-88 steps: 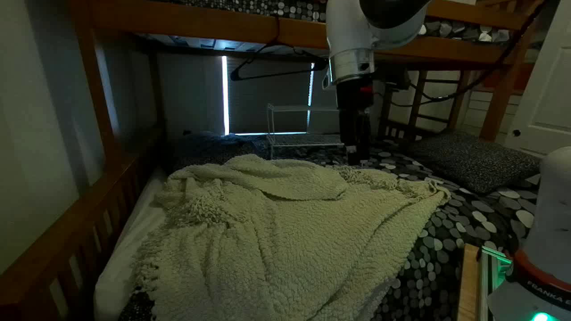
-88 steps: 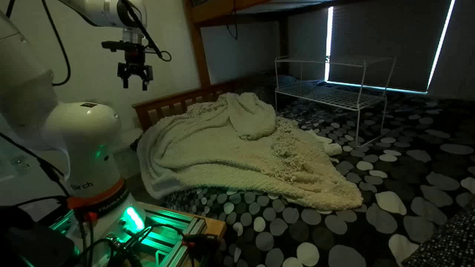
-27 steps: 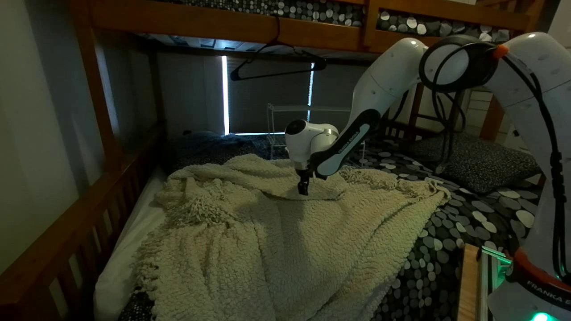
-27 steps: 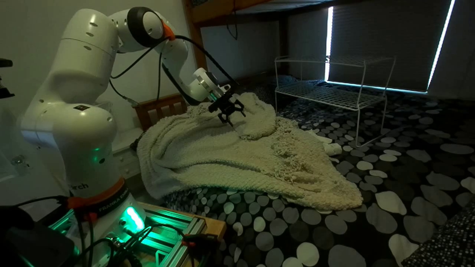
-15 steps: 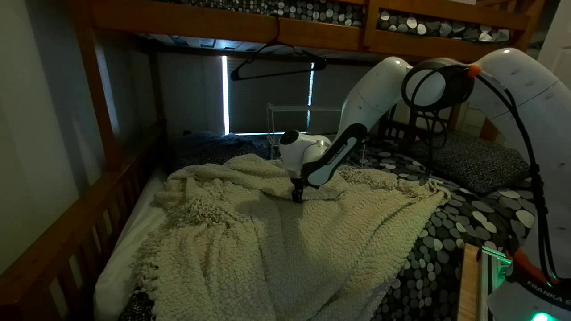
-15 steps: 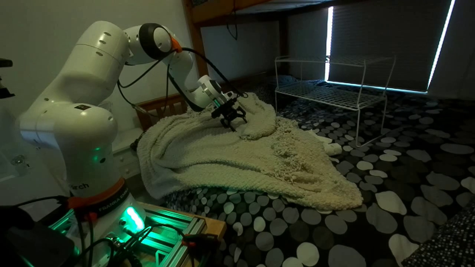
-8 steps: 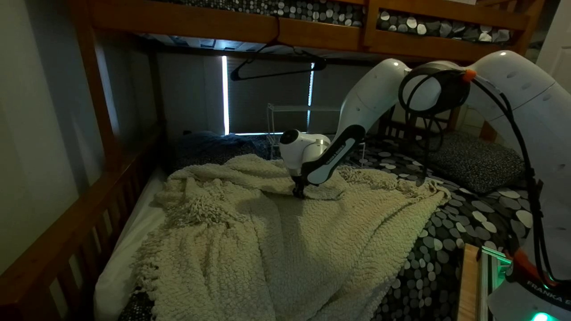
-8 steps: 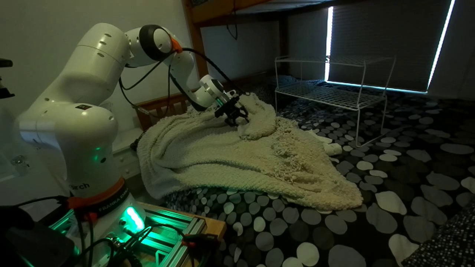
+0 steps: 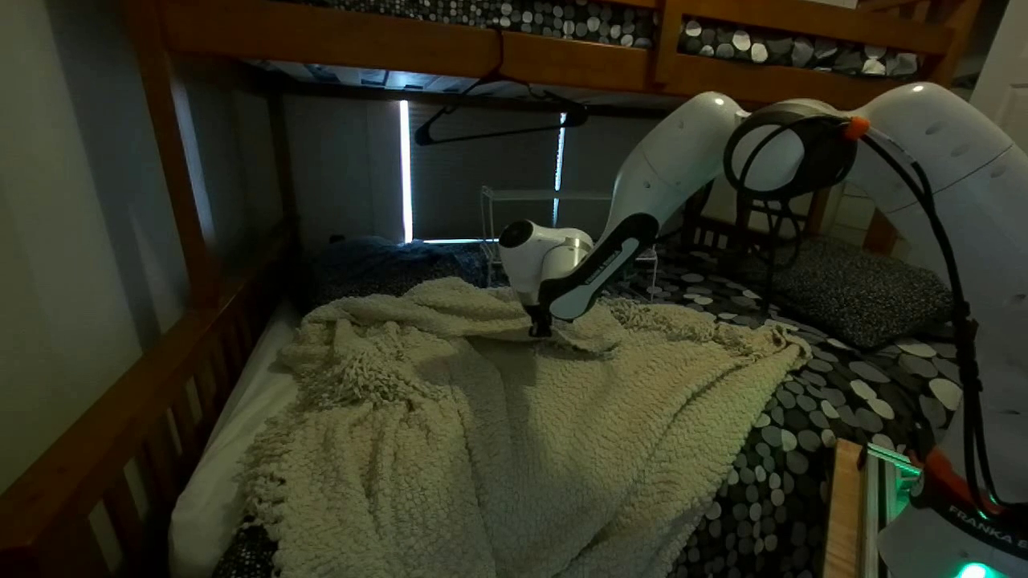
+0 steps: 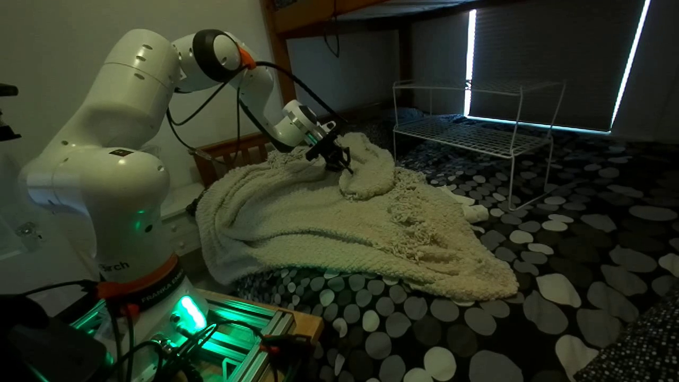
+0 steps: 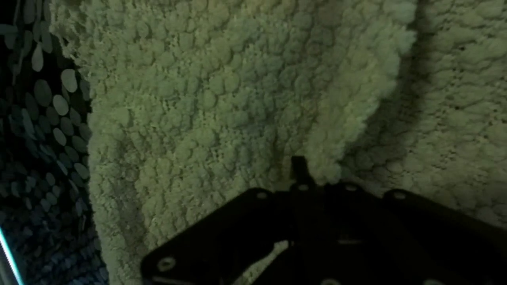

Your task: Pick up the top left corner of the white blanket and move it a little forward

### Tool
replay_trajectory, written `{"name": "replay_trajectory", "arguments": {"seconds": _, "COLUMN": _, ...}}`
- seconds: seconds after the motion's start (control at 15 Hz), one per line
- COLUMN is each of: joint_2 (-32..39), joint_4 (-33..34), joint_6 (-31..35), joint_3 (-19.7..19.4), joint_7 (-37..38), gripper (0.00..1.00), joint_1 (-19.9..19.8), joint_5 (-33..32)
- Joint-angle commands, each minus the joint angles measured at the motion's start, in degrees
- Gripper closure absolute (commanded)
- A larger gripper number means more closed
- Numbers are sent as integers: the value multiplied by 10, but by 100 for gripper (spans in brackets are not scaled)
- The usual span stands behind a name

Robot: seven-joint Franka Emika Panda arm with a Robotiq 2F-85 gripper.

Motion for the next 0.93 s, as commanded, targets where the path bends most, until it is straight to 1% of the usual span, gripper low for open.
{"name": "replay_trajectory", "arguments": {"seconds": 0.0, "joint_2": -56, "joint_4": -37, "joint_6": -63, "joint_3": -10, "joint_7": -22, "gripper": 100, "joint_1": 25, "joint_5": -15}}
{"name": "replay_trajectory", "arguments": {"seconds": 0.13, "joint_2": -81, "joint_4": -37, "joint_6": -106, "joint_3": -27, "joint_7": -18, "gripper": 99, "joint_1": 45, "joint_5": -69}}
{"name": "replay_trajectory", "arguments": {"seconds": 0.27, "joint_2": -103, "joint_4": -27, "joint_6": -151, "joint_3": -39, "joint_7": 10, "gripper": 99, "joint_1": 57, "joint_5": -132}}
{"name": "replay_trajectory", "arguments": {"seconds": 0.4, "joint_2": -125, "joint_4": -20, "joint_6": -183, "joint_3": -39, "joint_7": 18, "gripper": 99, "joint_1": 57, "joint_5": -201}}
{"name": "replay_trajectory", "arguments": {"seconds": 0.6, "joint_2": -149, "joint_4": -9, "joint_6": -208, "joint_3": -28, "joint_7": 28, "gripper": 99, "joint_1": 49, "joint_5": -312}}
{"name": "replay_trajectory", "arguments": {"seconds": 0.8, "joint_2": -174, "joint_4": -22, "joint_6": -221, "joint_3": -21, "joint_7": 76, "gripper": 99, "joint_1": 43, "joint_5": -432}}
{"name": "replay_trajectory", "arguments": {"seconds": 0.87, "joint_2": -156, "joint_4": 2, "joint_6": -218, "joint_3": 8, "joint_7": 42, "gripper": 99, "joint_1": 19, "joint_5": -385}}
